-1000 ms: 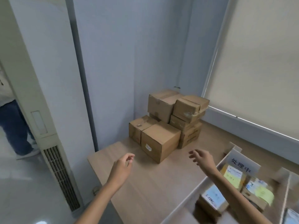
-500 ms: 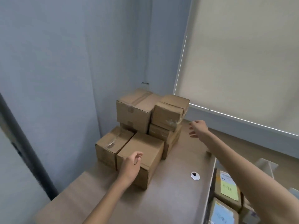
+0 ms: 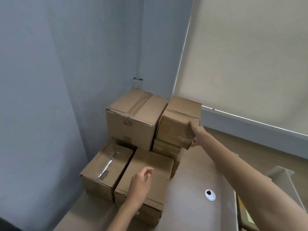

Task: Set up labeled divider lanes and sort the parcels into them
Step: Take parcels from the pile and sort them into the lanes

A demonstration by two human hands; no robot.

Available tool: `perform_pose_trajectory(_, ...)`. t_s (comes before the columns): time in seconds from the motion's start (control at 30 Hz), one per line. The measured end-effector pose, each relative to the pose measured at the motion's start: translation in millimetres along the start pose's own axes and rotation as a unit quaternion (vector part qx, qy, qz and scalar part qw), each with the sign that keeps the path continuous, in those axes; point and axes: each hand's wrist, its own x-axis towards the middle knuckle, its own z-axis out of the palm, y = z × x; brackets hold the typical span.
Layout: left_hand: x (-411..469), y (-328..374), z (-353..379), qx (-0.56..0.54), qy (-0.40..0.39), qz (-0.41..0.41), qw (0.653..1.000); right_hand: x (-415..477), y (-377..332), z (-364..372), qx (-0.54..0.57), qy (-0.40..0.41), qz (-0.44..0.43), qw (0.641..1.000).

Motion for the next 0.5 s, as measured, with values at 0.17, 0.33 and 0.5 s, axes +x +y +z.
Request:
perform_pose_trajectory(0.17, 2, -8, 0, -0.015, -0.003, -0.008, 1.0, -1, 4, -6, 0.031, 0.003, 0.007, 0.999)
perform_pose_trajectory(0.33, -5, 5, -9, -0.045, 0.001, 0.005, 0.999, -31, 25, -40, 0.035, 0.009, -0.043, 0.998)
perform_pose_trajectory(0.5, -26, 45, -27, -0.101, 0.013, 0.039, 0.994, -99, 71, -99, 0.053, -0.032, -0.143, 0.988)
